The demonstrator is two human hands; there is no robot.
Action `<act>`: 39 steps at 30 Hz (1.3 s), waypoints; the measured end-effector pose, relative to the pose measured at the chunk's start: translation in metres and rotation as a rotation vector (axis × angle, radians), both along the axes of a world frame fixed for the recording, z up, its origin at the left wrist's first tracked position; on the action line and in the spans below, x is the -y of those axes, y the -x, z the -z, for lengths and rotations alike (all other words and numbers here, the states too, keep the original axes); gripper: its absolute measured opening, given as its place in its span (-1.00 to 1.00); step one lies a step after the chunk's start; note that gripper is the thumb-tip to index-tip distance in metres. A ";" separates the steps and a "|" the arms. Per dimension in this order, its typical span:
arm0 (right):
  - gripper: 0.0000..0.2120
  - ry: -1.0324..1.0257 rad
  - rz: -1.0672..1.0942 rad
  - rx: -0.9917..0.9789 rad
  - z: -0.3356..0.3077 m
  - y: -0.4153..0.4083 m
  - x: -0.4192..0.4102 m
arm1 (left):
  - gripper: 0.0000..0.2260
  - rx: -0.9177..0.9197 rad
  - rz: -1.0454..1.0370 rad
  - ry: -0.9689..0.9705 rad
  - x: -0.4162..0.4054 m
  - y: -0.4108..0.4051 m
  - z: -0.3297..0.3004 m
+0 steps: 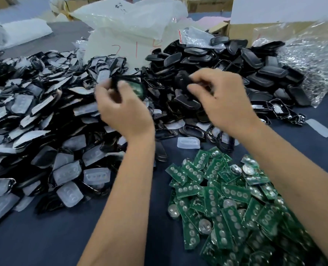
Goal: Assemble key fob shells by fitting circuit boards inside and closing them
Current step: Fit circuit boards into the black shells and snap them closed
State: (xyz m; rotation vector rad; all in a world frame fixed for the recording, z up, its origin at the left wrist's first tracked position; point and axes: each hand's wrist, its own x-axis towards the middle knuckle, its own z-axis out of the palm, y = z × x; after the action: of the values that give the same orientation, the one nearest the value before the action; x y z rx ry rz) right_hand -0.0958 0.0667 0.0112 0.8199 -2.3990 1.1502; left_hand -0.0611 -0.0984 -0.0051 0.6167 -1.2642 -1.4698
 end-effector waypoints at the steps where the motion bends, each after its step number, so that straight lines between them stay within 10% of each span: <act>1: -0.87 0.103 0.039 0.079 0.004 -0.001 -0.015 | -0.90 0.090 0.157 0.065 -0.009 0.002 0.004; 5: -0.71 0.391 0.135 0.297 0.017 -0.007 -0.065 | -0.92 0.440 0.785 0.432 -0.070 0.000 0.025; 10: -0.68 0.285 0.135 0.272 0.031 -0.013 -0.091 | -0.81 0.648 0.805 0.776 -0.081 0.001 0.039; 16: -0.82 0.087 0.024 0.310 0.037 -0.016 -0.088 | -0.85 0.331 0.851 0.492 -0.072 -0.002 0.034; 30: -0.81 0.356 -0.152 0.376 0.038 -0.017 -0.093 | -0.86 0.323 1.207 0.320 -0.066 -0.008 0.030; 39: -0.80 0.921 -0.101 0.663 0.041 -0.020 -0.078 | -0.85 0.234 1.132 -0.006 -0.075 -0.007 0.032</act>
State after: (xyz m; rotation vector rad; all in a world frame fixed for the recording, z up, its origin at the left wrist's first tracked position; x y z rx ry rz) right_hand -0.0758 0.1452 -0.0296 0.2510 -1.8298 2.5645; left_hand -0.0541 -0.0229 -0.0372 0.0086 -1.9375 -2.3384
